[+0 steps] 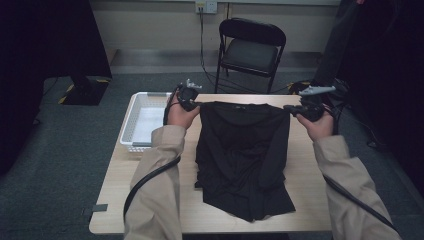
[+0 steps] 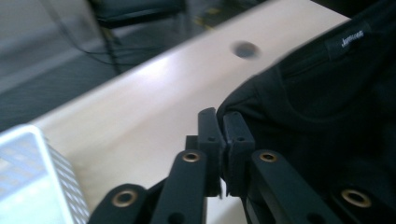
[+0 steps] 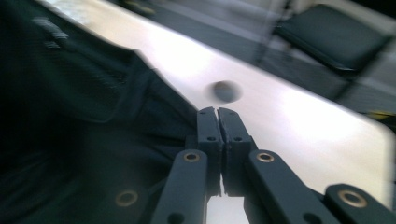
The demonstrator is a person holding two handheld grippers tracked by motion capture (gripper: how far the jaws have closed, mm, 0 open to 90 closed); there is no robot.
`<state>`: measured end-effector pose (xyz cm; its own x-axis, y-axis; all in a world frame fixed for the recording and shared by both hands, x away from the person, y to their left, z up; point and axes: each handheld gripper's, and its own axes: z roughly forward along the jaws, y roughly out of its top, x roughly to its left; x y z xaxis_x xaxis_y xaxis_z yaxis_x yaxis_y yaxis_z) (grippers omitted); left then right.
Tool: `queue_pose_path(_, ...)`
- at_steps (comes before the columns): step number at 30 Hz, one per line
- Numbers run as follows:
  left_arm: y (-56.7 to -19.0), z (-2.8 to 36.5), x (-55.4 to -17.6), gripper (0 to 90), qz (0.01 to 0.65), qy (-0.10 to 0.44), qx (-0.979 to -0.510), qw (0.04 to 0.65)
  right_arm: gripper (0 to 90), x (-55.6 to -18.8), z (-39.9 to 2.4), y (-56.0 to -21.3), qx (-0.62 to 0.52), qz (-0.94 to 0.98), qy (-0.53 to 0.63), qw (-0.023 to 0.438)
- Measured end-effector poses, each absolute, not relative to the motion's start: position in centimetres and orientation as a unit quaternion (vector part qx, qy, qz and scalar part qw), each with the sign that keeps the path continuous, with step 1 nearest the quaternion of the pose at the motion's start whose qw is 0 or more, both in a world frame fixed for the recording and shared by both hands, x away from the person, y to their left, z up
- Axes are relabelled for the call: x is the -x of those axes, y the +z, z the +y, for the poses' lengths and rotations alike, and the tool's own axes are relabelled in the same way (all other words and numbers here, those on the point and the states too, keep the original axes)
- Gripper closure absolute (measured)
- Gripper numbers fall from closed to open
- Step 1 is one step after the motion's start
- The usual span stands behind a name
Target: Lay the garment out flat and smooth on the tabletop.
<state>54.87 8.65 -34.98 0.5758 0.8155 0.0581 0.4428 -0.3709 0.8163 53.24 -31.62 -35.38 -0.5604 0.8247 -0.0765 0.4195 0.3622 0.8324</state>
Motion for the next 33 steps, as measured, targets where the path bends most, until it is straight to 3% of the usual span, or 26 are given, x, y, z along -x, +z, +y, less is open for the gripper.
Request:
queue_pose_path(1,-35.4,8.2,-55.5,79.9,0.403,0.266,-0.785,0.388,85.6,-54.6,-31.3,-35.6,-0.414,0.778,0.386,0.274)
queue_pose_path(2,-35.4,8.2,-55.5,63.1,0.403,0.266,-0.785,0.388,85.6,-54.6,-31.3,-35.6,-0.414,0.778,0.386,0.274)
queue_pose_path(3,-36.2,7.6,-56.1,49.8,0.413,0.298,-0.779,0.365,61.4,-56.1,-30.6,-35.8,-0.437,0.766,0.37,0.293)
queue_pose_path(4,-36.2,7.6,-56.1,42.7,0.413,0.298,-0.779,0.365,48.7,-56.2,-30.2,-35.8,-0.447,0.756,0.375,0.297)
queue_pose_path(6,-37.7,7.0,-55.6,31.9,0.424,0.257,-0.783,0.375,47.8,-55.2,-29.6,-35.9,-0.427,0.761,0.392,0.291)
queue_pose_path(7,-38.2,6.9,-55.1,30.3,0.416,0.25,-0.791,0.372,40.1,-54.5,-29.4,-36.1,-0.418,0.764,0.396,0.291)
queue_pose_path(8,-38.2,6.9,-55.1,28.4,0.416,0.25,-0.791,0.372,40.1,-54.5,-29.4,-36.1,-0.418,0.764,0.396,0.291)
queue_pose_path(9,-39.0,6.8,-53.8,26.1,0.404,0.24,-0.797,0.378,30.4,-53.1,-29.4,-36.5,-0.411,0.769,0.402,0.278)
queue_pose_path(12,-39.7,6.8,-52.1,23.9,0.395,0.224,-0.801,0.39,22.1,-50.6,-29.6,-37.6,-0.394,0.774,0.415,0.27)
queue_pose_path(21,-43.8,7.5,-44.3,20.5,0.375,0.167,-0.811,0.416,17.7,-43.6,-29.3,-42.0,-0.392,0.783,0.421,0.237)
queue_pose_path(33,-48.0,7.3,-38.8,20.6,0.329,0.165,-0.843,0.391,17.1,-38.0,-29.7,-47.9,-0.398,0.799,0.401,0.206)
